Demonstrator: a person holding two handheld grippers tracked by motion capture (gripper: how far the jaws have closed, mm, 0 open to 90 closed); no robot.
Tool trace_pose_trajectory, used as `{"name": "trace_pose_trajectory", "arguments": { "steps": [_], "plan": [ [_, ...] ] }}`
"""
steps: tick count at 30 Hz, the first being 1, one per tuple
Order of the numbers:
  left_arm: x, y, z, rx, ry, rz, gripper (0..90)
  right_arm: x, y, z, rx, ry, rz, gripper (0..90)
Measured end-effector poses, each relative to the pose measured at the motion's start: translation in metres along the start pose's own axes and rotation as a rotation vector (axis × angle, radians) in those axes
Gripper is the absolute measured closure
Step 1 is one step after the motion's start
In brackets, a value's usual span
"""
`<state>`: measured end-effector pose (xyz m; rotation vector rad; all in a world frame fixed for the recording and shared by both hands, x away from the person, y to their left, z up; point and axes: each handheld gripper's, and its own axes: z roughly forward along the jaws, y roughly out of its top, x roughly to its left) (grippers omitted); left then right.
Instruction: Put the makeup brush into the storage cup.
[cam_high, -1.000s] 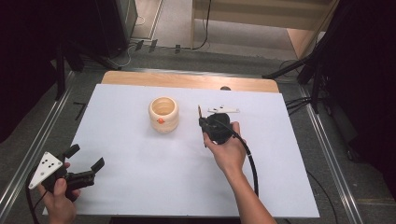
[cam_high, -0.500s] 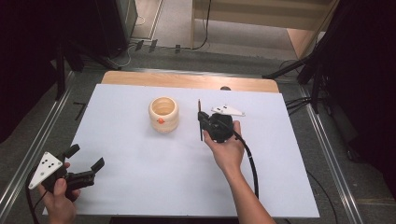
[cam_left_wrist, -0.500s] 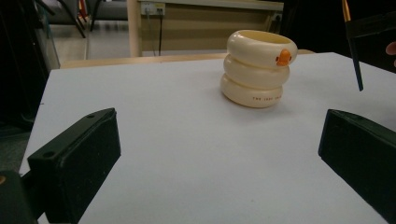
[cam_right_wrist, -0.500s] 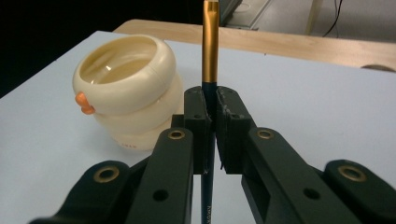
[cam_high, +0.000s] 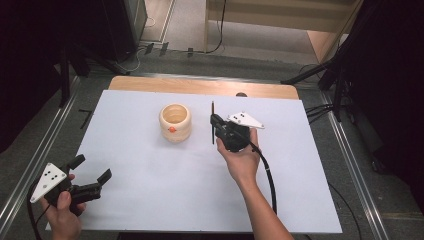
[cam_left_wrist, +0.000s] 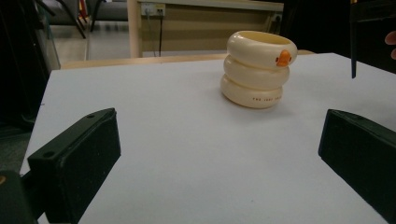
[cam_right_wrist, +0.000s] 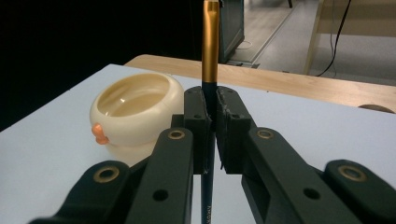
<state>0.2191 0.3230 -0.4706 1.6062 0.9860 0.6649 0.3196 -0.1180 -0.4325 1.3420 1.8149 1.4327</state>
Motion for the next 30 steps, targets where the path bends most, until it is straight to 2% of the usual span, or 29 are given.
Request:
{"name": "trace_pose_trajectory", "arguments": {
  "steps": [30],
  "plan": [
    [-0.0002, 0.0001, 0.0001, 0.0, -0.003, 0.0, 0.0, 0.0084, 0.0041, 0.0008, -0.194, 0.071, -0.018, 84.5]
  ]
}}
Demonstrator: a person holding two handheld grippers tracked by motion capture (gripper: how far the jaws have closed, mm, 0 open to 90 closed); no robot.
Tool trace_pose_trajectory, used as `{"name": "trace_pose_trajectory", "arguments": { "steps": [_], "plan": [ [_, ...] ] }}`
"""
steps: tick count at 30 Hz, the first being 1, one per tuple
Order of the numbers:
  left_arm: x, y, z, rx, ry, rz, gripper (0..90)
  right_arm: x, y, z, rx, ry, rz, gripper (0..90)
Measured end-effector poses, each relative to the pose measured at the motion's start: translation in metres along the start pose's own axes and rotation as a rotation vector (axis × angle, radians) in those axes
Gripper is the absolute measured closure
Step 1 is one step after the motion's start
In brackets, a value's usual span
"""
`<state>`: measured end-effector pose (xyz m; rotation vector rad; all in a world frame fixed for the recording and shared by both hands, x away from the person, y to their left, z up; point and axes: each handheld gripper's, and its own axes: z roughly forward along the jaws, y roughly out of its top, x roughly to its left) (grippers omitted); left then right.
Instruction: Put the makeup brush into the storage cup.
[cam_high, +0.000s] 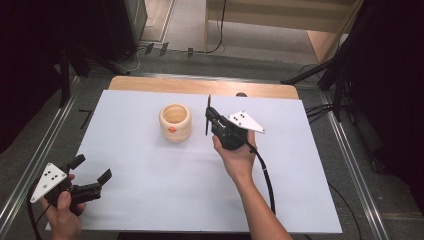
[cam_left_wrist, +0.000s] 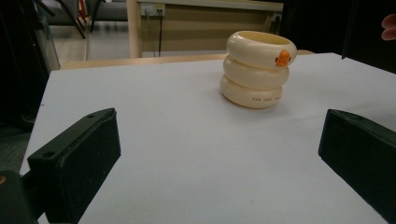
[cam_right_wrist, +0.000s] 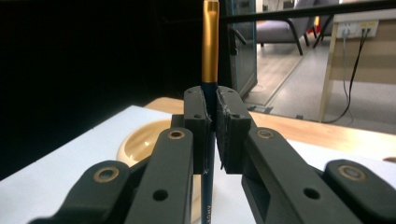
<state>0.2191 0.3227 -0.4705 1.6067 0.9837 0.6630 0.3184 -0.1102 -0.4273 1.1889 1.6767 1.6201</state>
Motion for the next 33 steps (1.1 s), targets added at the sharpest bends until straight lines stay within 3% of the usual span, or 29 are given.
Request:
{"name": "trace_pose_trajectory", "arguments": {
  "steps": [4, 33],
  "plan": [
    [0.0, 0.0, 0.0, 0.0, -0.001, -0.001, 0.0, 0.001, 0.0, 0.002, -0.023, 0.01, -0.006, 84.5],
    [0.0, 0.0, 0.001, 0.004, -0.002, 0.0, 0.0, 0.02, 0.018, 0.032, -0.043, 0.067, -0.027, 84.6]
  ]
}}
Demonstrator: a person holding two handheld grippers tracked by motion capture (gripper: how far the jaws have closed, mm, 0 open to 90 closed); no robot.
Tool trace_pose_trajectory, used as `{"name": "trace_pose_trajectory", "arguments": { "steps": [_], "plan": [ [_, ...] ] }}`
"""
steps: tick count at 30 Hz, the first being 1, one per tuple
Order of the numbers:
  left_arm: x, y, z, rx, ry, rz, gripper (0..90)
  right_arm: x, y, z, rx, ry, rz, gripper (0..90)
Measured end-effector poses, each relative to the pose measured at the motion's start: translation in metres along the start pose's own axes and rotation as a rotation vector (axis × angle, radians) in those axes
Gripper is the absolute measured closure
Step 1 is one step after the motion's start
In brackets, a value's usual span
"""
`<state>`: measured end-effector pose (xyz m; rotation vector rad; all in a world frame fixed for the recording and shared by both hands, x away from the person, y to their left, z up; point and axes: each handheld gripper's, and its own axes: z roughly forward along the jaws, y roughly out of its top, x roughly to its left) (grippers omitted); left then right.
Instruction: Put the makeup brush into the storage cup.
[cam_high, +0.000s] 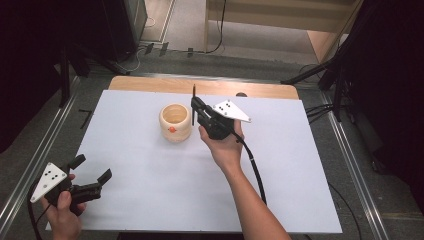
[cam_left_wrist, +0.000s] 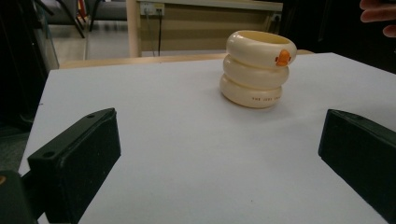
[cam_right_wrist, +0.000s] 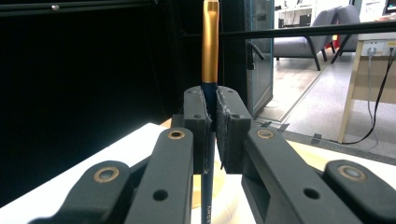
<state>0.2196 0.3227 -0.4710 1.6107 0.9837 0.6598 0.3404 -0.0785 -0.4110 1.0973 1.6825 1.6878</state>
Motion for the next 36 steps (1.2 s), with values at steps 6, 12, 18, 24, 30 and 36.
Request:
{"name": "trace_pose_trajectory", "arguments": {
  "steps": [6, 12, 18, 24, 30, 36],
  "plan": [
    [0.0, 0.0, 0.0, -0.002, -0.001, -0.002, 0.0, 0.004, 0.006, 0.006, -0.011, 0.007, -0.011, 84.6],
    [0.0, 0.0, 0.0, 0.0, -0.001, 0.001, 0.0, 0.007, 0.01, 0.011, -0.014, 0.015, -0.014, 84.6],
    [0.0, 0.0, 0.0, 0.0, -0.001, 0.001, 0.0, 0.011, 0.012, 0.018, -0.023, 0.021, -0.023, 84.5],
    [-0.001, 0.0, 0.0, -0.001, -0.002, 0.002, 0.0, 0.013, 0.012, 0.025, -0.031, 0.021, -0.016, 84.5],
    [-0.001, 0.0, 0.0, -0.003, -0.004, 0.0, 0.0, 0.015, 0.01, 0.034, -0.029, 0.021, -0.027, 84.5],
    [-0.001, 0.0, -0.001, -0.007, -0.007, -0.003, 0.0, 0.014, 0.006, 0.041, -0.023, 0.013, -0.029, 84.4]
  ]
}}
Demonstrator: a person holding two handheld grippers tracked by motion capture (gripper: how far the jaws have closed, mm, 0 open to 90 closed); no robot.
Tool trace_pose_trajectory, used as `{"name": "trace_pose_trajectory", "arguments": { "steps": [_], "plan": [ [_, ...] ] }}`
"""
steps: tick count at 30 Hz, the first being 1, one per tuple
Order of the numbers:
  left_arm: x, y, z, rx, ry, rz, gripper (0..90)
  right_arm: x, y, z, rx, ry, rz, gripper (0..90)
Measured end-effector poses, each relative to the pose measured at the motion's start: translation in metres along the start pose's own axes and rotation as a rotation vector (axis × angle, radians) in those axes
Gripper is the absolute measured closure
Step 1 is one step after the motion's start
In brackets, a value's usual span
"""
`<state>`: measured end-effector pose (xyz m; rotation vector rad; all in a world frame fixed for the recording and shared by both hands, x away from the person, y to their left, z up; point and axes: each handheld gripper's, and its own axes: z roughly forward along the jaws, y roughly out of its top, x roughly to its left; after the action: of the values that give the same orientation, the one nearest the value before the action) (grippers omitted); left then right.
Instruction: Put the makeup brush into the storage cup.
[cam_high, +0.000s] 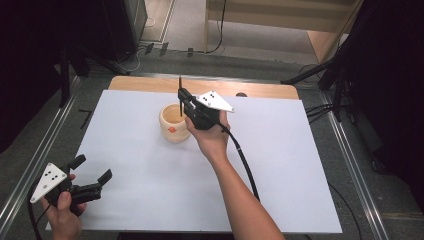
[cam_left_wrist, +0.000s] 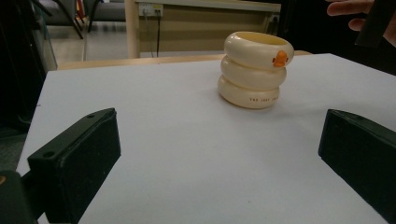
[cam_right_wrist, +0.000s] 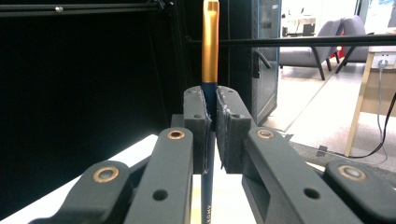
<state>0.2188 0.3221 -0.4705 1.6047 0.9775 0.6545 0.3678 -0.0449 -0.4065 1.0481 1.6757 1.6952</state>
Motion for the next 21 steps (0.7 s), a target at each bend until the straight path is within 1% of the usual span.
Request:
{"name": "trace_pose_trajectory", "arguments": {
  "steps": [3, 9, 11, 21],
  "plan": [
    [0.0, 0.0, 0.0, -0.001, 0.0, -0.002, 0.0, -0.001, -0.004, 0.004, 0.001, -0.005, 0.005, 84.4],
    [0.0, 0.0, 0.0, 0.0, 0.0, 0.0, 0.0, -0.001, -0.011, 0.01, 0.003, -0.01, -0.012, 84.4],
    [0.0, 0.0, 0.0, -0.001, 0.0, -0.001, 0.0, -0.001, -0.013, 0.011, 0.005, -0.009, -0.003, 84.4],
    [0.0, 0.0, 0.0, -0.001, 0.0, 0.0, 0.0, 0.001, -0.022, 0.018, 0.035, -0.006, -0.001, 84.4]
  ]
}}
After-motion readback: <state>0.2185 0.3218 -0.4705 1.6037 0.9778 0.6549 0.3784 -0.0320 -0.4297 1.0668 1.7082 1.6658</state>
